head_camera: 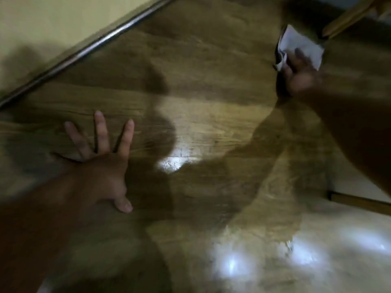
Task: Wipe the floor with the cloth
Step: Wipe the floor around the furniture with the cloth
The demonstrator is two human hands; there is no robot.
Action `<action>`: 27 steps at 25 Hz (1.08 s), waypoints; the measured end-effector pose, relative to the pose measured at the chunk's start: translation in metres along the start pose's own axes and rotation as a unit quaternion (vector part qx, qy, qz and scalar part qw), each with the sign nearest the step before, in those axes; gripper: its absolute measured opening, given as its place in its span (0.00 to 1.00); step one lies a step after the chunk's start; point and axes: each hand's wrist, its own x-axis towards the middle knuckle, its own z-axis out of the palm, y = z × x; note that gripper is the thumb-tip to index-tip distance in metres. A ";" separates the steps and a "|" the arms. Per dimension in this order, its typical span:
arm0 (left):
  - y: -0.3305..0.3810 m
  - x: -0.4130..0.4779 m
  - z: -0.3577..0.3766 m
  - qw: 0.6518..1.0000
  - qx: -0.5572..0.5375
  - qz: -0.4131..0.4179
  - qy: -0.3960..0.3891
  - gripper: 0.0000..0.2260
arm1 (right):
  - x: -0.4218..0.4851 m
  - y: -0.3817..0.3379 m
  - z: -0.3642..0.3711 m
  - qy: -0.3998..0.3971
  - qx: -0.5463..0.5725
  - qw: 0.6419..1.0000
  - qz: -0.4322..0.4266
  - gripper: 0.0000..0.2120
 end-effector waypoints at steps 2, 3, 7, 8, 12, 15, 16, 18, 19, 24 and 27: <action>0.001 0.000 0.000 1.000 0.002 -0.010 -0.005 0.76 | -0.070 0.024 0.025 0.057 -0.078 0.995 -0.024 0.22; 0.002 0.000 0.000 1.000 0.005 -0.019 -0.006 0.76 | -0.102 0.030 0.034 0.057 -0.074 0.994 -0.062 0.22; 0.005 0.002 -0.002 0.999 0.010 -0.030 -0.003 0.75 | -0.259 0.065 0.071 0.046 -0.026 0.996 -0.067 0.21; 0.004 0.003 -0.001 0.999 0.008 -0.036 0.000 0.76 | -0.295 0.071 0.077 0.019 -0.055 0.995 -0.083 0.23; 0.000 0.013 0.005 0.999 -0.010 -0.039 0.012 0.78 | -0.333 0.065 0.082 -0.042 -0.057 0.997 -0.040 0.26; -0.005 0.017 0.011 0.999 -0.028 -0.039 0.019 0.80 | -0.326 0.041 0.087 -0.076 -0.078 0.993 -0.045 0.27; -0.008 0.018 0.012 0.999 -0.032 -0.034 0.022 0.80 | -0.326 0.031 0.090 -0.088 -0.099 0.988 -0.074 0.28; -0.010 0.025 0.012 0.998 -0.041 -0.018 0.040 0.81 | -0.324 0.002 0.102 -0.092 -0.127 0.975 -0.158 0.28; -0.010 0.025 0.014 0.997 -0.049 -0.019 0.050 0.81 | -0.325 -0.017 0.112 -0.092 -0.133 0.965 -0.204 0.28; -0.004 0.017 0.021 0.993 -0.042 -0.041 0.105 0.79 | -0.316 -0.155 0.159 -0.056 -0.122 0.918 -0.374 0.26; -0.012 0.002 0.030 0.986 -0.063 0.024 0.153 0.70 | -0.313 -0.196 0.162 -0.074 -0.110 0.924 -0.359 0.26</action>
